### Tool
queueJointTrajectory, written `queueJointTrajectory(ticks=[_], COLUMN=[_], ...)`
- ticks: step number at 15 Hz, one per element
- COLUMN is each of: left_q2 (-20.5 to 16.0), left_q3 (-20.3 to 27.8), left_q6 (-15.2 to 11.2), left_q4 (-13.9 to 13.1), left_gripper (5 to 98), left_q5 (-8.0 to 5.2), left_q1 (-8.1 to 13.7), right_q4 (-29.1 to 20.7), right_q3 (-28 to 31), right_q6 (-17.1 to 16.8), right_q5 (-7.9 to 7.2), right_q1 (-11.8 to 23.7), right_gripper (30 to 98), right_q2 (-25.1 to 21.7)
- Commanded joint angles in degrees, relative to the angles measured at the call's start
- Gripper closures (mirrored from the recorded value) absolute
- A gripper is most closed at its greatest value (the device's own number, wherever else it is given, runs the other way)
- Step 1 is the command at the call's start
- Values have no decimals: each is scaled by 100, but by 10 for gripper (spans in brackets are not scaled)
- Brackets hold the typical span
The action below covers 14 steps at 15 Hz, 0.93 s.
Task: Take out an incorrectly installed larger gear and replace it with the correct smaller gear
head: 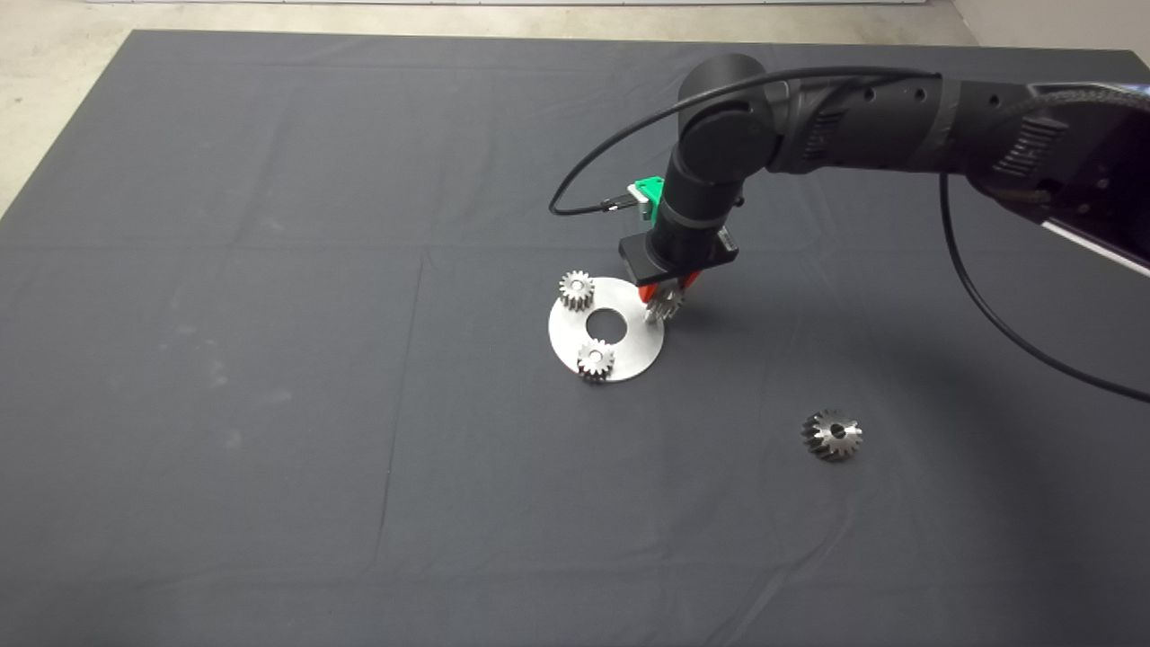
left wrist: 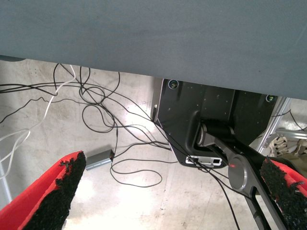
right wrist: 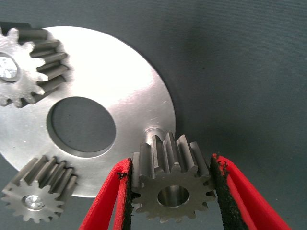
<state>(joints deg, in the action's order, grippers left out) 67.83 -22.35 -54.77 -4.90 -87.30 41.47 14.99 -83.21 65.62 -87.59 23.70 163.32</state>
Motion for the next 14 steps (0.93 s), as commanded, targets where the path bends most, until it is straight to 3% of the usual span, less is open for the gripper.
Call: queueJointTrajectory(ticks=[1, 14], left_q2=[16, 25], left_q3=[56, 65], left_q6=[19, 19], left_q4=[-72, -72], left_gripper=[93, 93], left_q5=[-156, -156], left_q1=[10, 10], right_q4=[-299, -360], right_q3=[0, -35], right_q6=[-27, -23], right_q5=[-672, -672], right_q1=[214, 179], right_gripper=[911, 910], right_q2=[83, 85])
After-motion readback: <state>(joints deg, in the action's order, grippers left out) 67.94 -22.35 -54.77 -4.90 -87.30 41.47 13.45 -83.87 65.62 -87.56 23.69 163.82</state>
